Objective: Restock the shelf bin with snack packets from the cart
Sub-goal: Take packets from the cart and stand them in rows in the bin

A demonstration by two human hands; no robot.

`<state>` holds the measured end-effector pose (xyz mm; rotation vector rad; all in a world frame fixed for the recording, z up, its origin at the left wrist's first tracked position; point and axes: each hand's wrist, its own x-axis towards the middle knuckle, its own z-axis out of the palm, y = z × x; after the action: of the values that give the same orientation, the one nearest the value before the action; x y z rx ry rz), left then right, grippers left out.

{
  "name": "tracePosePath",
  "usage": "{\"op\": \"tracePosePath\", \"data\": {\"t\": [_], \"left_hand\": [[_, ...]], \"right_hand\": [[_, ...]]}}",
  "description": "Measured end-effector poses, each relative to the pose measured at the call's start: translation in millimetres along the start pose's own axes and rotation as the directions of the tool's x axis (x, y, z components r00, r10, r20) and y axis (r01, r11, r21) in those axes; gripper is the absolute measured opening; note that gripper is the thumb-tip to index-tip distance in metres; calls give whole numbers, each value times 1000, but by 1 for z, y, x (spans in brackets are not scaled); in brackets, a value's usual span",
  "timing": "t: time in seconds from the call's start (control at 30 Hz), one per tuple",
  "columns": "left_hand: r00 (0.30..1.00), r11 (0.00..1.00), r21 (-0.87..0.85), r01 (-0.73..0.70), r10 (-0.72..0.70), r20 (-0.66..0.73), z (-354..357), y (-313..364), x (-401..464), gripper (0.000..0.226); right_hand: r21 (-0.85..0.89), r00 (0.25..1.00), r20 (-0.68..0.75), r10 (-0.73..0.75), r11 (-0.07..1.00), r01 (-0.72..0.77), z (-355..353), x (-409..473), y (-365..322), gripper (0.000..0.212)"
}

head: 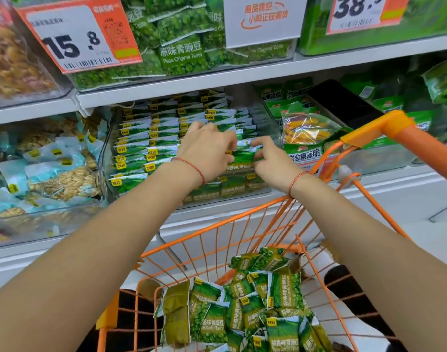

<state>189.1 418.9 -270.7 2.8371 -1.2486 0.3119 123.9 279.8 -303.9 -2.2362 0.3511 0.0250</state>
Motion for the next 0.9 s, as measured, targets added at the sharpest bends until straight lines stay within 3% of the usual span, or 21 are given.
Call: {"op": "tracePosePath", "data": {"t": [0.1,0.17,0.3,0.5,0.8,0.9], "left_hand": [[988,988,142,-63,42,149,-3,4,5,40],[984,981,188,-47,14,176,-4,6,6,42],[984,985,172,33,-62,169,-4,6,6,39],[992,992,124,11,-26,123,3,2,-3,39],[999,994,110,11,-15,31,16,3,-10,41],[999,998,44,36,-35,-6,16,2,-13,56]], "right_hand": [[-3,1000,-20,2,1000,-2,1,1,1,53],[10,1000,-24,9,1000,-9,2,1,0,53],[19,1000,-11,16,1000,-15,4,1,1,51],[39,994,-75,78,996,-75,7,2,-6,56],[234,994,19,107,966,-108,5,9,-28,65],[303,992,12,124,945,-122,3,13,-29,65]]}}
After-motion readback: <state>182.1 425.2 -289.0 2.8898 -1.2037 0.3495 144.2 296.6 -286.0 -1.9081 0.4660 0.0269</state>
